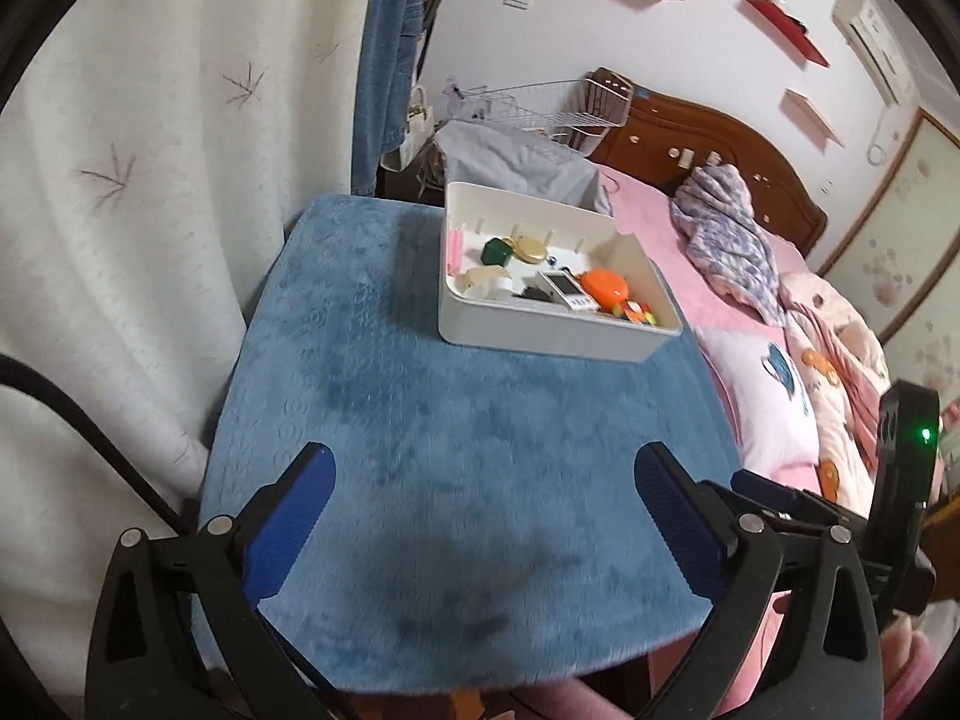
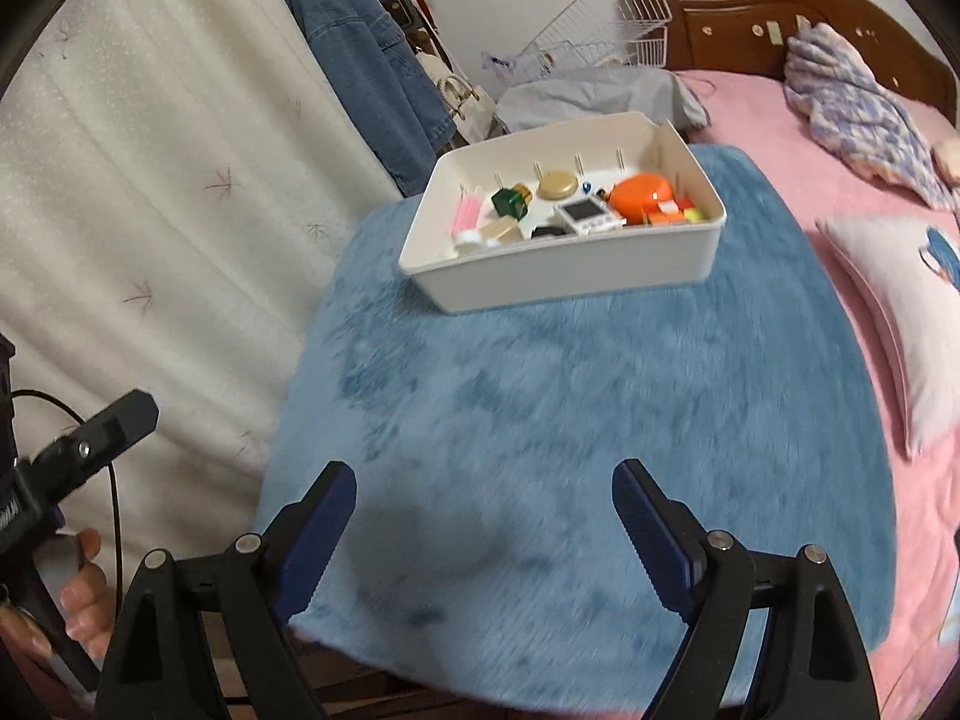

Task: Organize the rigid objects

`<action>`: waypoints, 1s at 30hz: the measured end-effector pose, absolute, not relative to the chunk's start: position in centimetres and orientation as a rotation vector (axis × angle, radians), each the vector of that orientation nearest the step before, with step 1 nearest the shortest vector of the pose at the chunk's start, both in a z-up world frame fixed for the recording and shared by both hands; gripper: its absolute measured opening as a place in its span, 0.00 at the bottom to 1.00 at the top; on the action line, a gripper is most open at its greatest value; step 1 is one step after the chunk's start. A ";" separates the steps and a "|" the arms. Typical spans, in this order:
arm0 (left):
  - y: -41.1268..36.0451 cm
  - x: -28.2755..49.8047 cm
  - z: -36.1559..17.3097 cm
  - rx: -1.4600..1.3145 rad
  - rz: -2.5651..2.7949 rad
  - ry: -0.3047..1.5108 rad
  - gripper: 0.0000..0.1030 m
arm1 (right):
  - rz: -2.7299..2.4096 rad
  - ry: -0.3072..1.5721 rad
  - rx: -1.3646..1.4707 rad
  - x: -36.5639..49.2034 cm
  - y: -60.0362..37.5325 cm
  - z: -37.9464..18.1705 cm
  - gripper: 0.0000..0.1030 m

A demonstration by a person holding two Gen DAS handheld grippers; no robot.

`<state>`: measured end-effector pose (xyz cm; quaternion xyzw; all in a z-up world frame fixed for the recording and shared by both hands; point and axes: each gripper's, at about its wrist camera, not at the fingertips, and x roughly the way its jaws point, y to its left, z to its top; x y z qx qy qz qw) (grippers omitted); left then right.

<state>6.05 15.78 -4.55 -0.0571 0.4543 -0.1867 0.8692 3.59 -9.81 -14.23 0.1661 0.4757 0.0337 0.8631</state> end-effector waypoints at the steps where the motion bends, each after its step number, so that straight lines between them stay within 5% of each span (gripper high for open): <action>1: 15.9 5.5 -4.2 -0.117 -0.395 0.944 0.97 | 0.065 0.998 0.348 3.0 -9.5 -13.8 0.86; 4: 15.9 4.1 -2.8 -0.124 -0.413 0.915 0.97 | 0.059 0.987 0.339 1.2 -8.8 -12.1 0.88; 6: 15.6 3.6 -1.7 -0.136 -0.422 0.897 0.97 | 0.040 0.970 0.327 0.2 -8.6 -10.6 1.00; 17: 12.0 2.8 3.8 -0.113 -0.354 0.756 0.97 | -0.058 0.862 0.316 -2.9 -10.4 -3.5 1.00; 30: 9.3 1.7 3.5 -0.023 -0.092 0.646 0.97 | -0.106 0.703 0.173 -3.2 -12.0 -1.8 1.00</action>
